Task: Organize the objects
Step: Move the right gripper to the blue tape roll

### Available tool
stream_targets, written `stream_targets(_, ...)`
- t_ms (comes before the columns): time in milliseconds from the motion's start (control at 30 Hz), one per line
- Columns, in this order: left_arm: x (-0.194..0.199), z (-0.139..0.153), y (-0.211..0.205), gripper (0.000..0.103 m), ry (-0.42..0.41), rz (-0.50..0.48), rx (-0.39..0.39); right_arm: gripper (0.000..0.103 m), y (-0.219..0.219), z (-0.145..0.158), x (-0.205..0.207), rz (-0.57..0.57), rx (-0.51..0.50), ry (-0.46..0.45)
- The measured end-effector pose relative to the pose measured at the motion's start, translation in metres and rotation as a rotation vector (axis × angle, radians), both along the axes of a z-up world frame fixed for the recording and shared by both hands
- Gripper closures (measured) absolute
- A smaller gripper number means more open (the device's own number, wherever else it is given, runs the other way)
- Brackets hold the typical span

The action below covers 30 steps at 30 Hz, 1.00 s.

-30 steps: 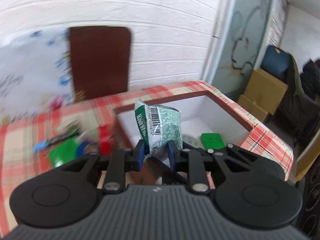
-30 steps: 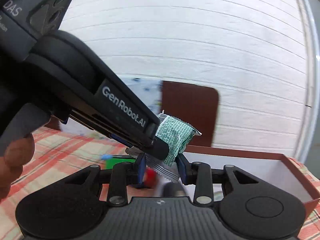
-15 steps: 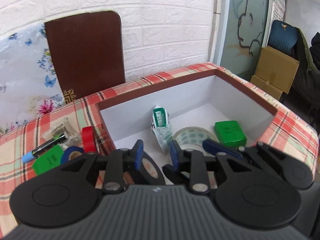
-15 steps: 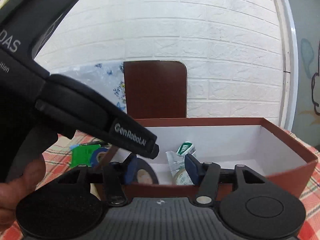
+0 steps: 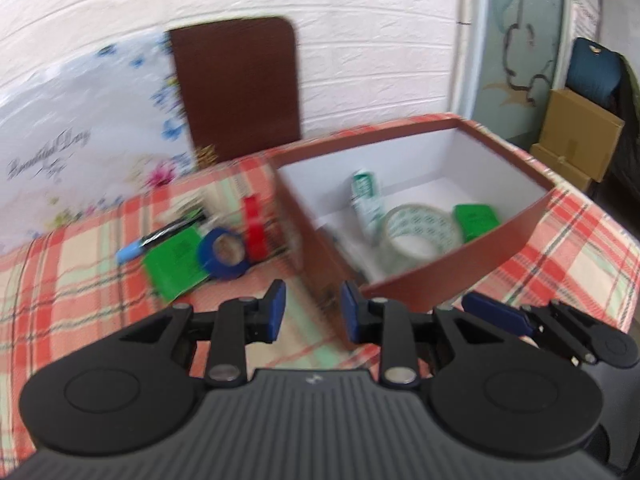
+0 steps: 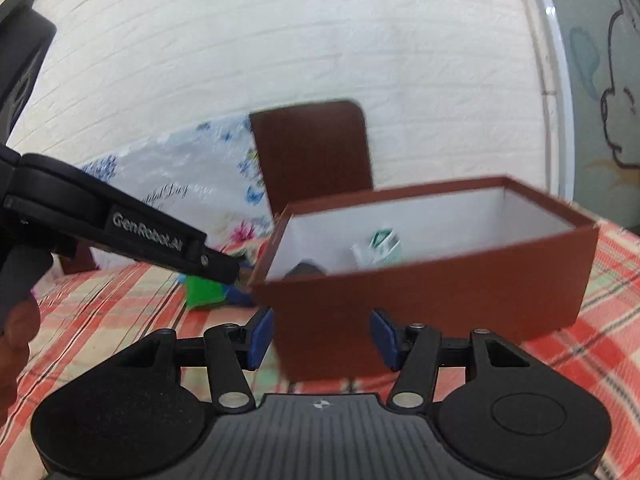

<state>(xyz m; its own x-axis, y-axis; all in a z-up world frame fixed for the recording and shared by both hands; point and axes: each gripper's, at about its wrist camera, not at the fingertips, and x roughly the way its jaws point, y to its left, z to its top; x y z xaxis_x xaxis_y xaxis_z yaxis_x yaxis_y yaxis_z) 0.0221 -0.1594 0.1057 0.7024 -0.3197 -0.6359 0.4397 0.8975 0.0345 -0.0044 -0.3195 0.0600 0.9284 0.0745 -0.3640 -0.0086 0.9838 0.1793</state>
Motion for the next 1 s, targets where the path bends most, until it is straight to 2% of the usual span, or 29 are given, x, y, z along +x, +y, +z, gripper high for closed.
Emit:
stream_targets(167, 0.004, -0.016, 0.039, 0.069, 0.032, 0.098, 0.025, 0.05, 0.046, -0.007, -0.012, 0.088, -0.021, 0.054)
stream_targets(500, 0.025, -0.059, 0.116, 0.066, 0.079, 0.273, 0.034, 0.05, 0.108, -0.014, 0.006, 0.216, -0.108, 0.122)
stream_targets(600, 0.03, -0.077, 0.146, 0.057, 0.054, 0.348, 0.042, 0.05, 0.118, -0.017, 0.012, 0.239, -0.133, 0.143)
stream_targets(667, 0.036, -0.094, 0.168, 0.055, 0.064, 0.414, 0.036, 0.05, 0.125, -0.019, 0.022, 0.249, -0.152, 0.15)
stream_targets(700, 0.037, -0.102, 0.179, 0.05, 0.065, 0.44, 0.019, 0.05, 0.128, -0.02, 0.029, 0.25, -0.16, 0.15)
stream_targets(733, 0.033, -0.106, 0.188, 0.04, 0.023, 0.447, -0.016, 0.05, 0.13, -0.022, 0.037, 0.247, -0.166, 0.15)
stream_targets(767, 0.03, -0.111, 0.194, 0.032, -0.019, 0.453, -0.012, 0.05, 0.132, -0.024, 0.046, 0.241, -0.172, 0.152)
stream_targets(867, 0.024, -0.114, 0.203, 0.03, -0.061, 0.457, -0.068, 0.05, 0.136, -0.026, 0.078, 0.214, -0.197, 0.138)
stream_targets(1000, 0.025, -0.114, 0.199, 0.03, -0.074, 0.447, -0.072, 0.051, 0.141, -0.021, 0.124, 0.188, -0.23, 0.091)
